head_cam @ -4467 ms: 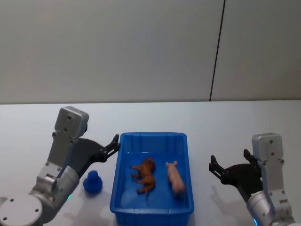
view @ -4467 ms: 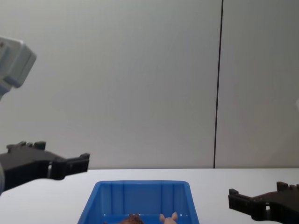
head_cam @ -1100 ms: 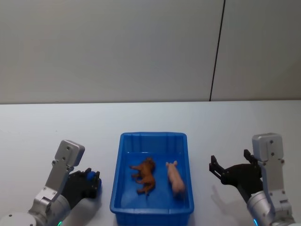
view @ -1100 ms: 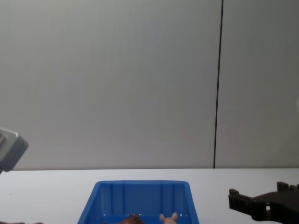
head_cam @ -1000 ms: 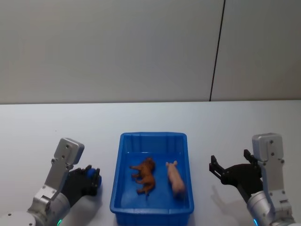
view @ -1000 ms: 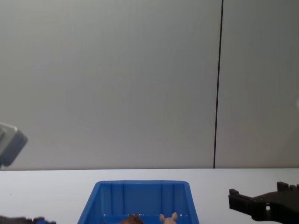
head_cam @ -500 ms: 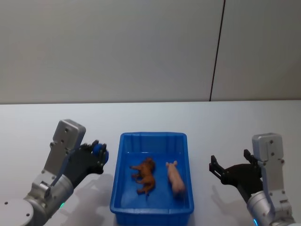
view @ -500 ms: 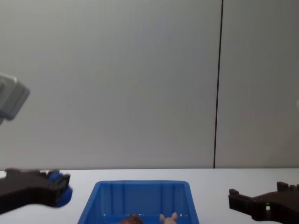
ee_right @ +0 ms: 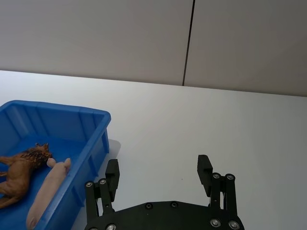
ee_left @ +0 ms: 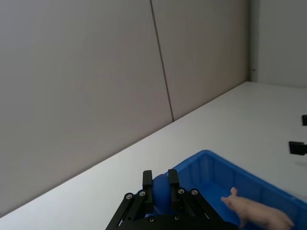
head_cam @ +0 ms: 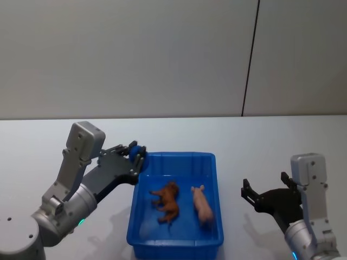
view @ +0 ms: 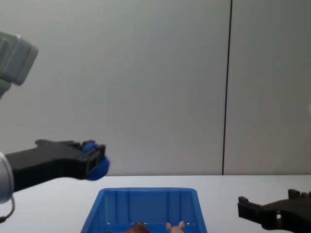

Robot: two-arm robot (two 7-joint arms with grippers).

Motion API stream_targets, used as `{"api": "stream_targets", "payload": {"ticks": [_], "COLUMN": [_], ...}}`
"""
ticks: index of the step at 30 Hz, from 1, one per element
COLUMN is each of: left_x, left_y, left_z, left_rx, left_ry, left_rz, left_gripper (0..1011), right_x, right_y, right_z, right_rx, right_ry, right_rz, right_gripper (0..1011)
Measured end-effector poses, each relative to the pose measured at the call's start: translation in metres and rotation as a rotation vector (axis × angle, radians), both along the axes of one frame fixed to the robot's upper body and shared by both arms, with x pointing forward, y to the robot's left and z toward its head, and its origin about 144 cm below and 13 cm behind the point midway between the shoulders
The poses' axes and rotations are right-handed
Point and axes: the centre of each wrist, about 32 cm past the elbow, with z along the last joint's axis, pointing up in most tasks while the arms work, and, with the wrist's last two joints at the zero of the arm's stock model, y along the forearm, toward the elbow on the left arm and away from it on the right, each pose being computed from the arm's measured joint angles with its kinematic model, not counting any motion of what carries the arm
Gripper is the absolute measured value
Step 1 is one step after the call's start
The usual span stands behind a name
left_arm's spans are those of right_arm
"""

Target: Pick up the two dolls from the table and place them into the box.

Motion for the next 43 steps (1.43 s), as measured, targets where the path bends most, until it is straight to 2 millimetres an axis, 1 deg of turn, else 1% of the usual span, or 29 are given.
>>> {"api": "stream_targets", "payload": {"ticks": [3,4,6,7,9,10,12,13,15,16,18,19,22,23,28,30,43], "left_x": [0.003,0.004,0.006,0.007,0.009,0.010,0.011,0.013,0.014,0.015,0.016,0.016,0.018,0.018,0.019,0.020,0.021], "left_y": [-0.002,-0.002,-0.003,-0.004,-0.006,-0.007,-0.008,-0.009,-0.010,-0.011,-0.012,-0.013,-0.014,-0.015,-0.016,-0.016,-0.018], "left_z": [0.002,0.003,0.004,0.004,0.004,0.005,0.005,0.005,0.005,0.005,0.005,0.005,0.005,0.005,0.005,0.005,0.006], "left_rx": [-0.018,-0.026,-0.035,-0.044,-0.057,-0.061,-0.069,-0.077,-0.083,-0.089,-0.094,-0.098,-0.105,-0.108,-0.116,-0.118,-0.127], "left_ry": [-0.011,-0.015,-0.017,-0.017,-0.017,-0.017,-0.016,-0.015,-0.014,-0.014,-0.013,-0.012,-0.013,-0.013,-0.013,-0.012,-0.012], "left_rz": [-0.044,-0.065,-0.087,-0.111,-0.144,-0.154,-0.176,-0.194,-0.210,-0.224,-0.234,-0.247,-0.264,-0.269,-0.290,-0.295,-0.318], "left_gripper": [213,256,294,349,389,444,491,552,586,644,690,748,804,858,985,1001,1001], "right_x": [0.000,0.000,0.000,0.000,0.000,0.000,0.000,0.000,0.000,0.000,0.000,0.000,0.000,0.000,0.000,0.000,0.000], "right_y": [0.000,0.000,0.000,0.000,0.000,0.000,0.000,0.000,0.000,0.000,0.000,0.000,0.000,0.000,0.000,0.000,0.000], "right_z": [0.000,0.000,0.000,0.000,0.000,0.000,0.000,0.000,0.000,0.000,0.000,0.000,0.000,0.000,0.000,0.000,0.000], "right_rx": [0.000,0.000,0.000,0.000,0.000,0.000,0.000,0.000,0.000,0.000,0.000,0.000,0.000,0.000,0.000,0.000,0.000], "right_ry": [0.000,0.000,0.000,0.000,0.000,0.000,0.000,0.000,0.000,0.000,0.000,0.000,0.000,0.000,0.000,0.000,0.000], "right_rz": [0.000,0.000,0.000,0.000,0.000,0.000,0.000,0.000,0.000,0.000,0.000,0.000,0.000,0.000,0.000,0.000,0.000], "right_gripper": [1001,1001,1001,1001,1001,1001,1001,1001,1001,1001,1001,1001,1001,1001,1001,1001,1001]}}
